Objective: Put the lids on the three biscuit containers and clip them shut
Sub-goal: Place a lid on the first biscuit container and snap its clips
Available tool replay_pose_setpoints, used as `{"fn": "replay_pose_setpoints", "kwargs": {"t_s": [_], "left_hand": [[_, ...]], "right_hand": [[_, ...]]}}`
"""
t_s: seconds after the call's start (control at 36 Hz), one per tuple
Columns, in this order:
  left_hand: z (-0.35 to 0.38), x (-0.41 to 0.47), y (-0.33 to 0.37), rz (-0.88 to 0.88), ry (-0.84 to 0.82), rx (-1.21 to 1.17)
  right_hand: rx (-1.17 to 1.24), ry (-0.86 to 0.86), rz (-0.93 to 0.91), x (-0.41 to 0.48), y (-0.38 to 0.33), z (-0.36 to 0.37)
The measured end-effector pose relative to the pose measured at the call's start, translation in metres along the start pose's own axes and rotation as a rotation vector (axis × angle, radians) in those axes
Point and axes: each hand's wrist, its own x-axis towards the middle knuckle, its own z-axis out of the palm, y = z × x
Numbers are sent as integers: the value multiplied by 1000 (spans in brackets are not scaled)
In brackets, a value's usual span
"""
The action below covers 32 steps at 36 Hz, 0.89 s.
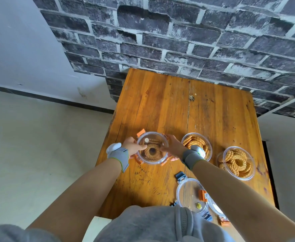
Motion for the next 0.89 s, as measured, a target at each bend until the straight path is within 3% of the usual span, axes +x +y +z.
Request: {"fn": "replay_pose_setpoints", "kwargs": {"t_s": [0.22, 0.67, 0.78, 0.89], "left_hand": [[-2, 2, 2, -18, -19, 13], [-4, -4, 3, 26, 1, 27], [-6, -4, -1, 157, 77, 171], [-8, -13, -3, 313, 196, 500]], "right_hand": [[139, -8, 68, 0, 10, 1], [164, -18, 81, 1, 8, -2], [211, 3, 107, -1, 12, 2], [210, 7, 115, -3, 12, 4]]}}
